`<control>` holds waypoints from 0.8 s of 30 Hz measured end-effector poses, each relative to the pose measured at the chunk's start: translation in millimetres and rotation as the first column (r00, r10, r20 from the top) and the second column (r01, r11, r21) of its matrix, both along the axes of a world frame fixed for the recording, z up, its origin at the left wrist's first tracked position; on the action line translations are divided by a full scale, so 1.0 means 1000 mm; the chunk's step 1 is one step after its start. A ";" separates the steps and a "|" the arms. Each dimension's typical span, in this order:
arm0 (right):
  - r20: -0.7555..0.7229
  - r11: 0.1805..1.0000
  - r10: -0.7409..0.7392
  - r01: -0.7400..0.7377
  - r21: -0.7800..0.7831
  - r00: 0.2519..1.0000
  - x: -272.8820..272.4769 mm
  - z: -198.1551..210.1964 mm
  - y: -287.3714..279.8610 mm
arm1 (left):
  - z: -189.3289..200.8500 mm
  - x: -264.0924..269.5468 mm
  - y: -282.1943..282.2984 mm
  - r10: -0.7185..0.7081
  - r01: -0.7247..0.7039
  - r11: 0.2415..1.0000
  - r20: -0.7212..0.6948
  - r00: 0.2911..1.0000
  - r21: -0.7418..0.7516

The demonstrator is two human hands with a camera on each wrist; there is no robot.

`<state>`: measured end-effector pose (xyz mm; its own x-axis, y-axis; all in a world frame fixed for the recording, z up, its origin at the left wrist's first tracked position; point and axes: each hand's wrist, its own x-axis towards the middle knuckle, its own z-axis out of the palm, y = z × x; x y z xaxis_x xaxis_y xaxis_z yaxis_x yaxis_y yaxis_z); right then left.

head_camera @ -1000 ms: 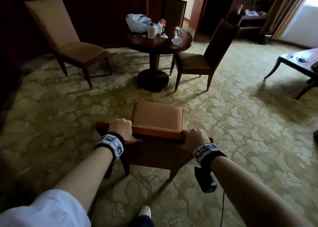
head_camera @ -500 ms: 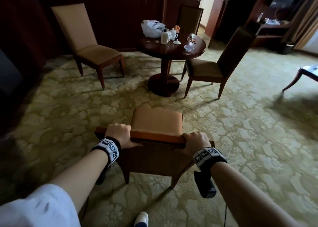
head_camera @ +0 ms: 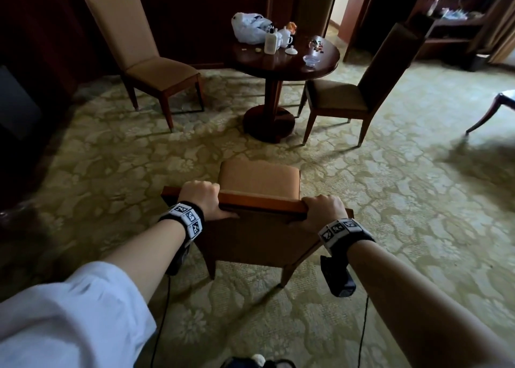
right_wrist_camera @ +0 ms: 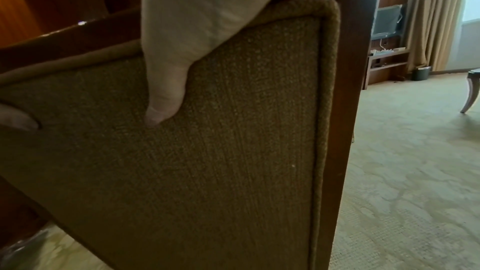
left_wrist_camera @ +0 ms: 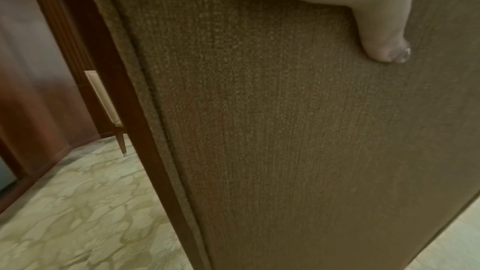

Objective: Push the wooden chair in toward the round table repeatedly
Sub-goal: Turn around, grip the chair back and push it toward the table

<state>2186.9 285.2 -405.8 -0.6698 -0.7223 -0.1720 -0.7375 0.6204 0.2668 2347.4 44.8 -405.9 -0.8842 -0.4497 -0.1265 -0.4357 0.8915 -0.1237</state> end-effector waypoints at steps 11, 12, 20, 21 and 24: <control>-0.048 1.000 0.007 -0.006 0.023 0.999 -0.003 -0.004 -0.002 | -0.006 0.000 -0.007 -0.044 0.043 0.999 -0.026 0.999 -0.025; -0.047 1.000 0.010 -0.009 0.020 0.999 -0.004 -0.005 -0.002 | -0.006 0.000 -0.007 -0.047 0.046 0.999 -0.033 0.998 -0.025; -0.045 0.999 0.011 -0.010 0.030 0.999 -0.012 0.000 -0.006 | -0.001 -0.008 -0.010 -0.082 0.081 0.996 -0.061 0.995 -0.026; -0.050 0.999 0.012 -0.010 0.032 0.999 -0.013 0.000 -0.008 | -0.001 -0.009 -0.012 -0.079 0.078 0.997 -0.064 0.995 -0.020; -0.066 0.998 0.018 -0.015 0.055 0.998 -0.016 0.000 -0.015 | -0.001 -0.015 -0.017 -0.078 0.078 0.997 -0.047 0.996 -0.008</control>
<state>2170.9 270.7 -406.3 -0.6691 -0.7242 -0.1668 -0.7270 0.5913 0.3492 2332.4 27.7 -406.4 -0.9215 -0.3797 -0.0814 -0.3704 0.9223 -0.1101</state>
